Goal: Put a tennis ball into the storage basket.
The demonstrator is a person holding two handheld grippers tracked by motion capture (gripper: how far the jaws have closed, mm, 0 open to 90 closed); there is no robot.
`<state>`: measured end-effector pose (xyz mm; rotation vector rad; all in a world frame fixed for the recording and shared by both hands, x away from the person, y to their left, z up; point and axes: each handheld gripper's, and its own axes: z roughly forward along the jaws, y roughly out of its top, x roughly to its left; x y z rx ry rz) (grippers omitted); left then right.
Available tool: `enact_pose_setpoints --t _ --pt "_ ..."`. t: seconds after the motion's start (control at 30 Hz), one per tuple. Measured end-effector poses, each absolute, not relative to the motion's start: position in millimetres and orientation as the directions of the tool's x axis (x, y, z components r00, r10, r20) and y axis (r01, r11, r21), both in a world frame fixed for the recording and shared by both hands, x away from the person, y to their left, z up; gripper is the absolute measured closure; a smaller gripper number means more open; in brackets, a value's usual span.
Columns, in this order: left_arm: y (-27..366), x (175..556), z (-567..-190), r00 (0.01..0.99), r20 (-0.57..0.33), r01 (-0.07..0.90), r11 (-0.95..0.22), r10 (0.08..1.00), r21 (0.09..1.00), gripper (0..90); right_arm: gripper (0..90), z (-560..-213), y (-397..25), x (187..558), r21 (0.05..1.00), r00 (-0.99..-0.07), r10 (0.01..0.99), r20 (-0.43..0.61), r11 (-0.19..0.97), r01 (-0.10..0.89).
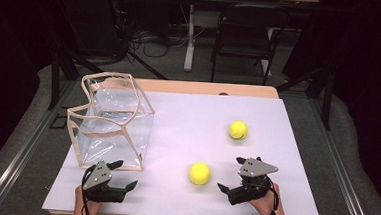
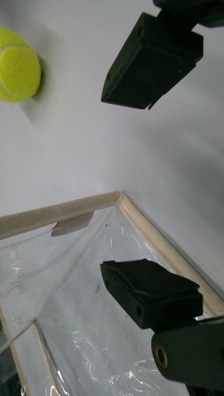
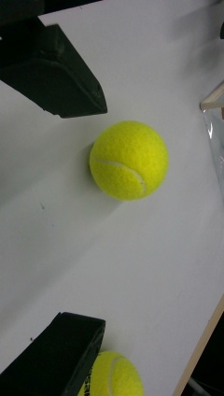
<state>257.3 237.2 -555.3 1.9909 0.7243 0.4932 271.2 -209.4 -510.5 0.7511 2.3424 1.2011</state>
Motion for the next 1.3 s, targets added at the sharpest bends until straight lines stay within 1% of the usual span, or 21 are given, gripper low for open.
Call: enact_pose_setpoints --t 0.5,0.9,1.3 --pt "234.0 256.9 -555.2 0.750 0.064 0.286 -0.410 0.658 0.866 16.0 0.0 -508.7 -193.8 283.9 0.812 -0.797 0.599 -0.075 0.501 0.300" --pt "231.5 261.2 -554.7 0.756 0.065 0.283 -0.414 0.651 0.865 16.0 0.0 -509.4 -172.2 296.6 0.779 -0.830 0.557 -0.030 0.533 0.330" --pt "231.5 262.9 -555.5 0.757 0.064 0.287 -0.419 0.650 0.861 16.0 0.0 -512.9 -157.1 300.9 0.760 -0.845 0.534 -0.023 0.559 0.332"
